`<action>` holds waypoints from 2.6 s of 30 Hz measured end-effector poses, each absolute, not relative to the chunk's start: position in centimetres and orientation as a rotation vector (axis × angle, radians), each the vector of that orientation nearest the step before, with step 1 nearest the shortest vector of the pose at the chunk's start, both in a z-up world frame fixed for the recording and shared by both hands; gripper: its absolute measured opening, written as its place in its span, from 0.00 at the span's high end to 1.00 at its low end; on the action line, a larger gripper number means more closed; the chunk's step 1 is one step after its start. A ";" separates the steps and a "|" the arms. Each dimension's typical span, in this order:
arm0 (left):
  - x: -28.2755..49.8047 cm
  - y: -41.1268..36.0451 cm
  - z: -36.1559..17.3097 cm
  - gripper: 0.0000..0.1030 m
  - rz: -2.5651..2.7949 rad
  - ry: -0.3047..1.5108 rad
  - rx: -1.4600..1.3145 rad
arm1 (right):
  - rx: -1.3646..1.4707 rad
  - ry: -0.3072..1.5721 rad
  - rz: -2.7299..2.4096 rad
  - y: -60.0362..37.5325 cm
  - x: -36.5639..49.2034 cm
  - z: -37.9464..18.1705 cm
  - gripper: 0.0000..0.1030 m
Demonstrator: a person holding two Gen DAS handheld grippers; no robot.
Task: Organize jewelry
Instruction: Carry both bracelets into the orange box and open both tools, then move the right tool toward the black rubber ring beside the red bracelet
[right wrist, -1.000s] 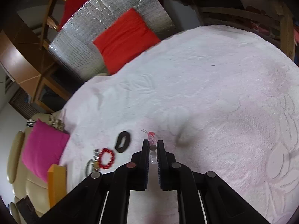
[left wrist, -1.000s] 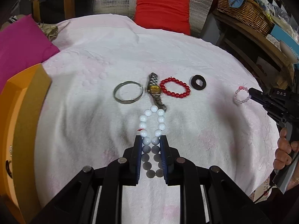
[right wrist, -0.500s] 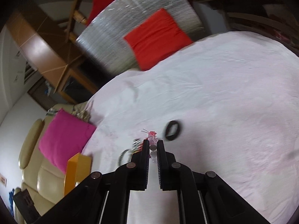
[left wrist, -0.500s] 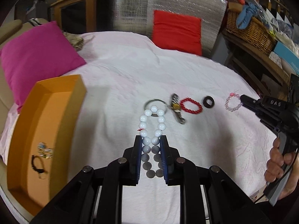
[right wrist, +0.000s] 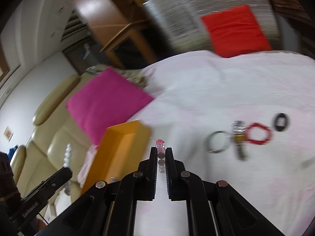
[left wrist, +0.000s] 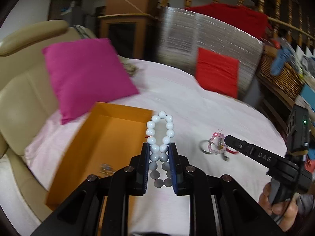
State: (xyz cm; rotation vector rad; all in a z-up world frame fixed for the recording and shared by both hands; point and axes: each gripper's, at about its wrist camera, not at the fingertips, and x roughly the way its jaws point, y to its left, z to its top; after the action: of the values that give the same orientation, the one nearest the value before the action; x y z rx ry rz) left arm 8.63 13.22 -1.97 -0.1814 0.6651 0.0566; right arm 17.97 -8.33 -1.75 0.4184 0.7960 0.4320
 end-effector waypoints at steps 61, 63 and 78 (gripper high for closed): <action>18.5 -0.2 -9.1 0.47 0.106 0.939 0.172 | 0.787 1.039 0.135 -30.6 25.2 -11.8 0.84; 18.6 -1.3 -9.4 0.47 0.092 0.951 0.187 | 0.758 1.067 0.127 -29.9 26.0 -12.4 0.85; 18.6 -1.7 -11.6 0.47 0.077 1.017 0.184 | 0.722 1.091 0.016 -30.5 27.5 -12.6 0.85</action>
State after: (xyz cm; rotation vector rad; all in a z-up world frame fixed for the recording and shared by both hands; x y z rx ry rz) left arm 18.56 -1.66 -11.65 0.1835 1.0174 0.0766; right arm 27.50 -30.52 -12.64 0.7224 1.0912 0.0161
